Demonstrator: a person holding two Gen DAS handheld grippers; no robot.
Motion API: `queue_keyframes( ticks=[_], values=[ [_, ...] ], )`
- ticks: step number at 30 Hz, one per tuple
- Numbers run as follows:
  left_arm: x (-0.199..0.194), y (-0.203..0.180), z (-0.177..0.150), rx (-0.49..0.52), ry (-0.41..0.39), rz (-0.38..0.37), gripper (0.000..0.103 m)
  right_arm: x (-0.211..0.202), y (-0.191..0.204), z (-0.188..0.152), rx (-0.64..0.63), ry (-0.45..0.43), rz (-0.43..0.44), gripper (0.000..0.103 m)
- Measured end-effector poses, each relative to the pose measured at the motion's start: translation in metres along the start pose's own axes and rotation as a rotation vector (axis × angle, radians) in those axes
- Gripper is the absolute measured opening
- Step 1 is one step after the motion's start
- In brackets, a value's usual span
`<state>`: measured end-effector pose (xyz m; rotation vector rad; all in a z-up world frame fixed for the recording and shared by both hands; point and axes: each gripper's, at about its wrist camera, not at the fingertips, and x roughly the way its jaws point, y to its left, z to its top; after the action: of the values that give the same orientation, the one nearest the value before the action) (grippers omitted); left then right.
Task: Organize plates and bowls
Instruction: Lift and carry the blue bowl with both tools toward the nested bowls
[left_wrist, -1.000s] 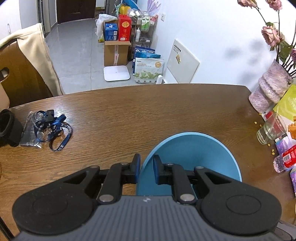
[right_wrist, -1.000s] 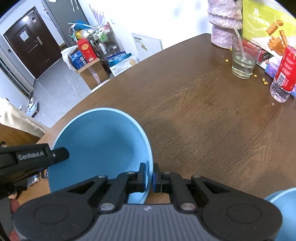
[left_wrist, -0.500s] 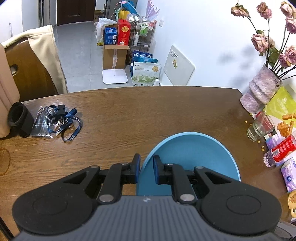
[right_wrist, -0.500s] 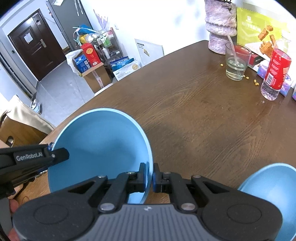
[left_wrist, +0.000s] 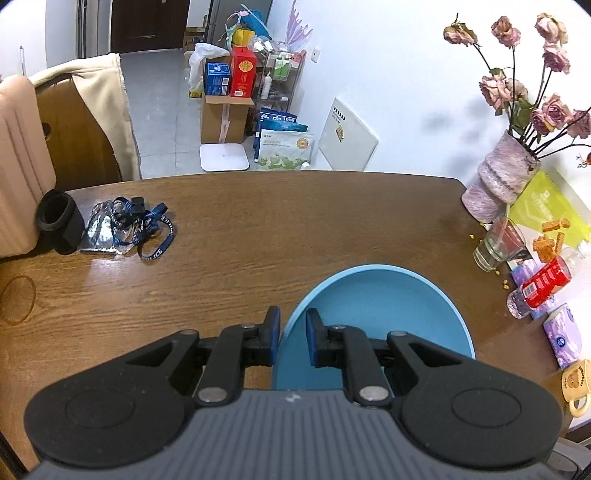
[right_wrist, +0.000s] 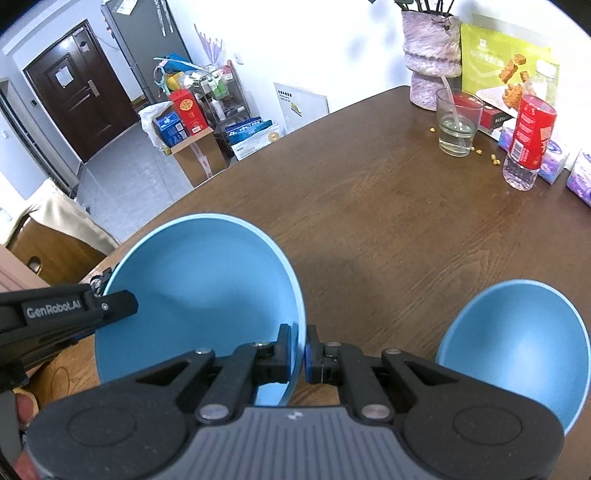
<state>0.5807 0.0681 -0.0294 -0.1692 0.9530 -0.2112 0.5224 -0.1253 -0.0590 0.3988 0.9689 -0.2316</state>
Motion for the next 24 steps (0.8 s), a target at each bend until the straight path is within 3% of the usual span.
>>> queue_keyframes(
  ticks=[24],
  values=[
    [-0.065,-0.007,-0.049,-0.028,-0.046,-0.037,0.015,-0.061,-0.020,-0.043,-0.052,-0.035,0.019,0.007]
  ],
)
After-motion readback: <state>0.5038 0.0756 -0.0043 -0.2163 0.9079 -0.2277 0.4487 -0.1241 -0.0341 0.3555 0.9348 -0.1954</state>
